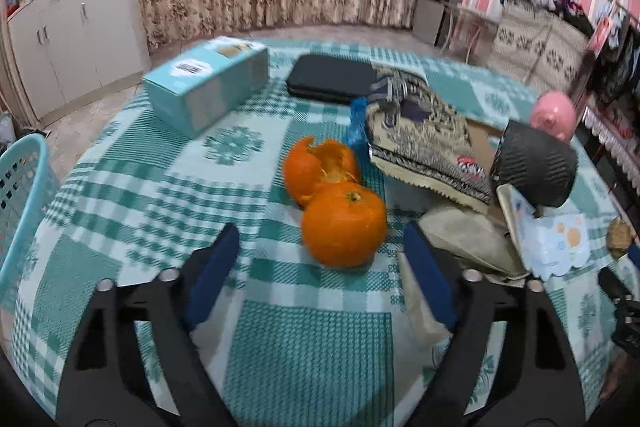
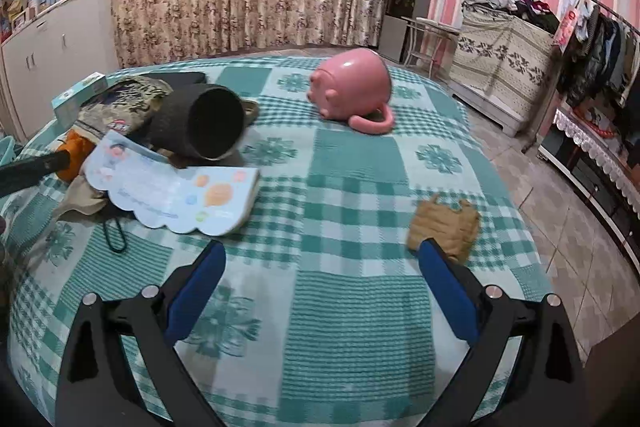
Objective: Collect trash
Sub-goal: 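Move both open tools back over the tablecloth toward the remaining items, then grasp the orange peel with the left tool and lift it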
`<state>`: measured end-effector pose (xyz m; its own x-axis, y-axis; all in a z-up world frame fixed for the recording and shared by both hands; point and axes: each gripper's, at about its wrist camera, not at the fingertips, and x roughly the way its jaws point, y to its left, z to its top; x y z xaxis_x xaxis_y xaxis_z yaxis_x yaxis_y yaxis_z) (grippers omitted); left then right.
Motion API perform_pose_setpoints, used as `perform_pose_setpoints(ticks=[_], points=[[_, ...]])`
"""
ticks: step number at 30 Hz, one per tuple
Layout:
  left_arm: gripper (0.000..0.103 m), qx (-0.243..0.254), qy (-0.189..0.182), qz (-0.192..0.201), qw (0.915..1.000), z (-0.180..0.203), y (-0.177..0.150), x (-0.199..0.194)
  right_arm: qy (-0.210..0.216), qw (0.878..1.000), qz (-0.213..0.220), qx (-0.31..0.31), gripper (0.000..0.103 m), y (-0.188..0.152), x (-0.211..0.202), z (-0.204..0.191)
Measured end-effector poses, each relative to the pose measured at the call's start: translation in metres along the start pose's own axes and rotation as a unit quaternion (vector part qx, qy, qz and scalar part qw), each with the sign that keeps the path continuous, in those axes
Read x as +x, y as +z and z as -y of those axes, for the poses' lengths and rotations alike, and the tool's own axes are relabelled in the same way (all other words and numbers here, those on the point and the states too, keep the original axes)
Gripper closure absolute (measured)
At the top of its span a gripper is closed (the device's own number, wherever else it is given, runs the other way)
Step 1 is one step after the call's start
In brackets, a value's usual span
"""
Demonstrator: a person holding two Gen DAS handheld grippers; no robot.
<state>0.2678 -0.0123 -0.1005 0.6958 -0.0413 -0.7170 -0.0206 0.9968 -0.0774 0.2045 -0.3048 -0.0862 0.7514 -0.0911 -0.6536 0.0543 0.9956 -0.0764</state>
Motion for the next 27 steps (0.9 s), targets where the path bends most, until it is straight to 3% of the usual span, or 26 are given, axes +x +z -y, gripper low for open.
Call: perform_pose_setpoints(ticks=[4, 10, 19, 27], points=[[0.057, 0.002, -0.024, -0.021, 0.9995, 0.001, 0.001, 0.009, 0.002, 1.0, -0.006, 0.017, 0.008, -0.001, 0.003, 0.008], [0.06, -0.009, -0.03, -0.009, 0.9995, -0.01, -0.006, -0.008, 0.01, 1.0, -0.003, 0.003, 0.008, 0.007, 0.007, -0.006], [0.06, -0.001, 0.03, 0.019, 0.9994, -0.049, -0.011, -0.043, 0.055, 0.998, 0.01, -0.039, 0.008, 0.024, 0.002, -0.069], [0.06, -0.023, 0.05, 0.027, 0.9981, -0.094, -0.017, -0.06, 0.072, 0.994, -0.002, -0.085, 0.008, 0.032, 0.008, -0.136]])
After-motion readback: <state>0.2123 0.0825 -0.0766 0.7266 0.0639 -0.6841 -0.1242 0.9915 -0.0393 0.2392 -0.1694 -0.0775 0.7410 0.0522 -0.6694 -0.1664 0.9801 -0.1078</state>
